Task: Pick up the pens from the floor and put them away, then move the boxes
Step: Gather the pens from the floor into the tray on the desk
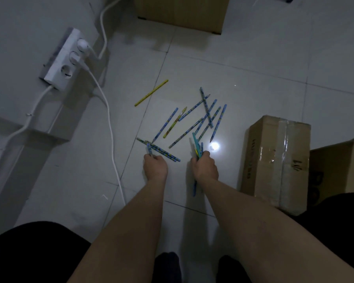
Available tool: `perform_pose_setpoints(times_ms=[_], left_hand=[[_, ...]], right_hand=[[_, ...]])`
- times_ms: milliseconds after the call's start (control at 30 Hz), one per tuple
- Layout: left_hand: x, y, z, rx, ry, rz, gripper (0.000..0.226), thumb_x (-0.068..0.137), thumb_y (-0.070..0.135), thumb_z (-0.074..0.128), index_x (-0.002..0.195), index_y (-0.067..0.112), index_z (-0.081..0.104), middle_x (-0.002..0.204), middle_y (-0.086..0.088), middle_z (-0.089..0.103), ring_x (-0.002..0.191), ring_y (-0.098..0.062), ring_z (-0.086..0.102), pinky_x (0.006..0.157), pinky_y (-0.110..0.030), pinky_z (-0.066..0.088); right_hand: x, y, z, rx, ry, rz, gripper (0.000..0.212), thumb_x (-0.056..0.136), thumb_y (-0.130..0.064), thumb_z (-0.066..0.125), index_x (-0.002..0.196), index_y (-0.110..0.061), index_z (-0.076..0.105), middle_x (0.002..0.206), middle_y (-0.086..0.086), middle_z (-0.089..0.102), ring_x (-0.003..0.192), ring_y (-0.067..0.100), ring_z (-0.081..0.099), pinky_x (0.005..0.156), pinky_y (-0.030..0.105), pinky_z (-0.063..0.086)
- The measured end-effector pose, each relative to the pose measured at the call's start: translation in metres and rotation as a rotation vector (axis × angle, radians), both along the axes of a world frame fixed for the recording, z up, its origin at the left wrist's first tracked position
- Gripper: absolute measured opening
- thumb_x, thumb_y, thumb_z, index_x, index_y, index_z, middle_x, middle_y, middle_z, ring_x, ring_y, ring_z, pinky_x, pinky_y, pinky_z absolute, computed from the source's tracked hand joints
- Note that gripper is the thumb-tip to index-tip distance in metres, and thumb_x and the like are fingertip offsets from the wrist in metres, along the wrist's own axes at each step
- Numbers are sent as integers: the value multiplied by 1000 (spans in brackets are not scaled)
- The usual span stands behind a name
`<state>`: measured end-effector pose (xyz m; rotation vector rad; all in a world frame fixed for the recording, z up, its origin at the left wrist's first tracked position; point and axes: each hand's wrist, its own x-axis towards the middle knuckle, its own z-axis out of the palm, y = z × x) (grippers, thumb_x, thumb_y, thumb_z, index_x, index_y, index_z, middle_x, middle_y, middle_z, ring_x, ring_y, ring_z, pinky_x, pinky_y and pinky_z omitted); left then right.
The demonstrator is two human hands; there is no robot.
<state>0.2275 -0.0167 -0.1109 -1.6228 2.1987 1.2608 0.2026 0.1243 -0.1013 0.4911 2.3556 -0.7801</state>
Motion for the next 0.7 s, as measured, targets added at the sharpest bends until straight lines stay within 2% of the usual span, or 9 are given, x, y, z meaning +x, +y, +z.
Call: perform_pose_setpoints(times_ms=[133,233,400,600,700], left_hand=[[-13,-5,-3,60,41,82,46,93,36,63,122,2,54,125,-15,61,111,-33,60,88,-35,47],[-23,0,-5,60,45,109,56,87,39,71,124,3,52,125,-17,61,109,-34,61,86,-36,49],[-28,10,-3,72,-11,139,48,89,25,70,124,0,48,121,-20,61,105,-37,63,81,-39,51],[-14,8,0,-7,-127,83,39,89,21,65,118,-3,54,120,-21,61,103,-37,63,78,-39,52],[-8,5,-1,-32,-160,82,37,88,19,65,117,-3,55,120,-23,60,104,-38,63,82,-40,52]], right_hand=[[2,-4,-6,54,-27,59,36,96,-38,53,119,-10,52,114,14,60,100,35,61,72,36,45],[0,-2,-8,75,-52,92,36,96,-38,55,118,-10,57,114,14,61,101,35,62,72,35,45],[-7,0,-7,76,-72,140,34,95,-36,53,116,-10,59,111,13,61,97,33,62,68,32,45],[-6,3,-2,46,-66,131,44,95,-41,46,123,-9,57,118,14,61,103,34,61,70,31,42],[-7,4,0,14,-48,128,44,96,-41,42,121,-8,56,118,16,61,103,34,60,71,31,42]])
